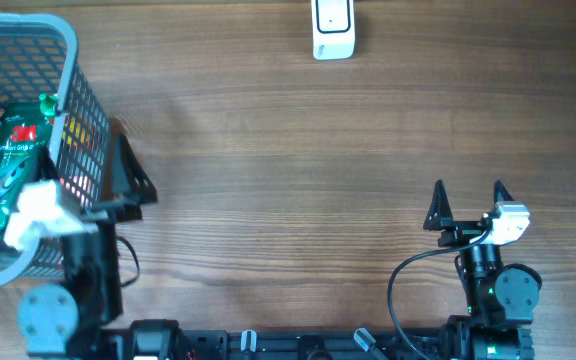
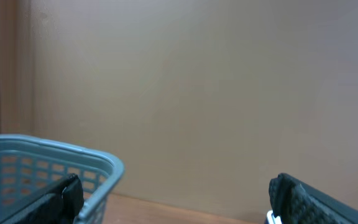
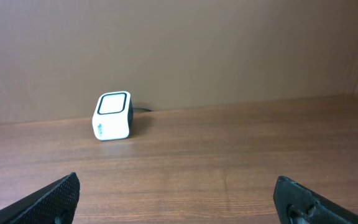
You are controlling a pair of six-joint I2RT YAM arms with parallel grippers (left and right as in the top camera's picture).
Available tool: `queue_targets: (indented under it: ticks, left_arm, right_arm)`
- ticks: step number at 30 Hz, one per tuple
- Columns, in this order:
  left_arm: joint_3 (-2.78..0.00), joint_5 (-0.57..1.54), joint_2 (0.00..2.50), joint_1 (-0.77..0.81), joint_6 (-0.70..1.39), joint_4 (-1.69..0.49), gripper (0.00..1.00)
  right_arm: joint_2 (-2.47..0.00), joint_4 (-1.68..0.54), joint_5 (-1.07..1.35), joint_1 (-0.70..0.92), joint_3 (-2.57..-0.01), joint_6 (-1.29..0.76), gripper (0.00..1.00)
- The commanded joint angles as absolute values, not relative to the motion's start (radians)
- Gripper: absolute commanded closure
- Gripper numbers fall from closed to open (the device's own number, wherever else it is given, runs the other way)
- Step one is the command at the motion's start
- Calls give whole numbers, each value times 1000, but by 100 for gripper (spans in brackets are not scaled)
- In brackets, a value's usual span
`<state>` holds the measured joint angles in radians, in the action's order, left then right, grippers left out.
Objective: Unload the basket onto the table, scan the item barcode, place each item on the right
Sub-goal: 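Reach the left gripper into the grey basket toward the bottle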
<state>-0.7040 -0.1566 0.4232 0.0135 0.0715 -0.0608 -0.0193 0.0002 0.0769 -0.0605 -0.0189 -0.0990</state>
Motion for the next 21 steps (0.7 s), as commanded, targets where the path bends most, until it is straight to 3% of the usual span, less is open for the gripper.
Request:
queue_targets:
  ticks: [1, 5, 12, 21]
  left_arm:
    - [-904, -278, 588, 8, 56, -144, 0]
    - [-1045, -296, 705, 8, 56, -272, 0]
    - [-1061, -244, 764, 9, 59, -517, 0]
    - [-1081, -347, 775, 6, 118, -361, 0]
  right_arm:
    - [-14, 2, 63, -63, -5, -81, 0]
    - [-14, 2, 63, -63, -5, -81, 0]
    - [-14, 2, 63, -63, -5, -81, 0]
    - [-14, 2, 63, -63, -5, -81, 0]
